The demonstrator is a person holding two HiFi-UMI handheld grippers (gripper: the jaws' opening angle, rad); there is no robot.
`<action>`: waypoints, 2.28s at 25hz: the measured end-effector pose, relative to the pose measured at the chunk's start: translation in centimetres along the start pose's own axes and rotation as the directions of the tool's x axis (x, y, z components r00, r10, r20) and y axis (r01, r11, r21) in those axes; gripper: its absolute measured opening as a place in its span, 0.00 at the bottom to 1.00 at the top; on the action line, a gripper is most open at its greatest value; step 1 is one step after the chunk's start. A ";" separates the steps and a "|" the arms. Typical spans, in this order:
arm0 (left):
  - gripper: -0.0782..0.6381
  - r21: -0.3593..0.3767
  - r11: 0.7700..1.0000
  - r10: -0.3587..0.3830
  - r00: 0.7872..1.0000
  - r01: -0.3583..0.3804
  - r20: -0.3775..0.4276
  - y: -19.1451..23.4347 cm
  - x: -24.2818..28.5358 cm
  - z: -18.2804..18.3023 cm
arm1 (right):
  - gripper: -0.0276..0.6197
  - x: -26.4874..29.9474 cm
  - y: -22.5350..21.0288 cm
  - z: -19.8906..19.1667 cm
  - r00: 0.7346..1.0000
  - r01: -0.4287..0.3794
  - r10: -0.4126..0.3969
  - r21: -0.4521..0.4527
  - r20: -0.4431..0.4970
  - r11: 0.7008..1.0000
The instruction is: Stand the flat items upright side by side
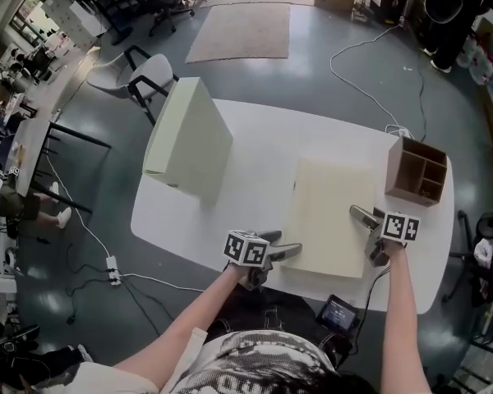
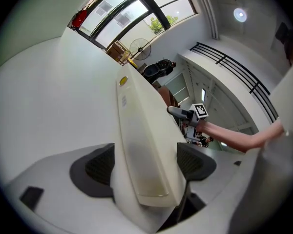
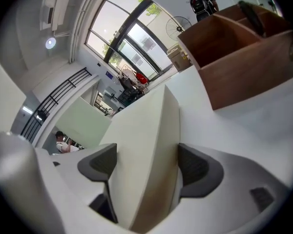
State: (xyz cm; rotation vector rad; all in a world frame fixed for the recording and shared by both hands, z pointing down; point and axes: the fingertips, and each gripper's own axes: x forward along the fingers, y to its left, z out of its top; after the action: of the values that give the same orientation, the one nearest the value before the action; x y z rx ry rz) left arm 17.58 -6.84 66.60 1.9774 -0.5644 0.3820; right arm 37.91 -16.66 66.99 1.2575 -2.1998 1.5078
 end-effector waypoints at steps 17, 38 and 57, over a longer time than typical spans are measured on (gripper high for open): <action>0.66 0.081 0.995 0.055 0.994 -0.063 0.094 -0.5 -1.1 2.6 | 0.61 -0.1 4.3 0.6 0.982 -0.130 0.145 -0.125 0.123 0.984; 0.66 0.545 0.689 0.208 0.850 -0.478 0.483 -5.0 -10.9 10.5 | 0.56 1.9 16.1 8.6 0.892 -0.264 0.403 -0.488 0.203 0.832; 0.66 0.540 0.360 0.382 0.648 -0.761 0.658 -0.9 -17.3 10.8 | 0.56 6.0 25.7 9.4 0.796 -0.308 0.587 -0.738 0.146 0.601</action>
State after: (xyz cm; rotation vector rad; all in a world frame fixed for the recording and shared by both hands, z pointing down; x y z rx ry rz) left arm 3.80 -12.30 52.54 2.6921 -1.7029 0.7573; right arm 18.17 -24.59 48.75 0.7779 -3.0877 0.3747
